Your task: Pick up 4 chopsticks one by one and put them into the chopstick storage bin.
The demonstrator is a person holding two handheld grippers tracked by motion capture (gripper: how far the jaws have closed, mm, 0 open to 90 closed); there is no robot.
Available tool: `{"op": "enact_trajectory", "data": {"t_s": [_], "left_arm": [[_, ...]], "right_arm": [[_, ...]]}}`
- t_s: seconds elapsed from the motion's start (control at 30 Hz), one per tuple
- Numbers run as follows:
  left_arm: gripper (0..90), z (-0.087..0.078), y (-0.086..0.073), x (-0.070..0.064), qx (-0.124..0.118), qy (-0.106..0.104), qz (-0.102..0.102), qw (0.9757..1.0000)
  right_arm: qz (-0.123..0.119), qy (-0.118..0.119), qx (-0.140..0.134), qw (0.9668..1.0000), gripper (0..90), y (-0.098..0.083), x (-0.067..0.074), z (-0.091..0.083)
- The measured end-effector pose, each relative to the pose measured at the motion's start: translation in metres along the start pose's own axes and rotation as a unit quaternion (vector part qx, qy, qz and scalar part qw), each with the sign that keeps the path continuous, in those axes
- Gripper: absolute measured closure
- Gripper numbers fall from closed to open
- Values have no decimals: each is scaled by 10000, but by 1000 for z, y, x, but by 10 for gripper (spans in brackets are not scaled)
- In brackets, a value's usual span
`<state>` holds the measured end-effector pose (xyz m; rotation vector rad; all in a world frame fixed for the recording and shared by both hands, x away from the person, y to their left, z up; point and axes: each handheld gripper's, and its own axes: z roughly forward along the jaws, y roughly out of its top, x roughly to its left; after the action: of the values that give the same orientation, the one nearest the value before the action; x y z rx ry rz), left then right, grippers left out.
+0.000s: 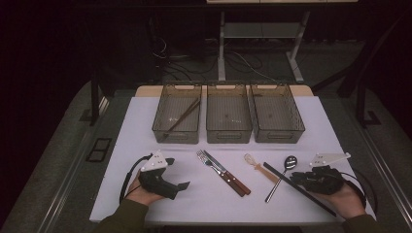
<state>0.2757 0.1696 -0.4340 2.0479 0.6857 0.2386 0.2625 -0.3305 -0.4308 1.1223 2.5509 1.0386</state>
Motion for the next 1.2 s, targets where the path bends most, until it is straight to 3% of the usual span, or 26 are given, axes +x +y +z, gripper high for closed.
{"op": "enact_trajectory", "data": {"t_s": [0.47, 1.2], "left_arm": [[0, 1, 0, 0, 41, -29, 28, 10000], [0, 2, -1, -1, 54, -27, 12, 10000]], "right_arm": [[-78, -2, 173, 9998, 821, -1, 0, 5], [-125, -130, 381, 9991, 821, -4, -3, 10]]}}
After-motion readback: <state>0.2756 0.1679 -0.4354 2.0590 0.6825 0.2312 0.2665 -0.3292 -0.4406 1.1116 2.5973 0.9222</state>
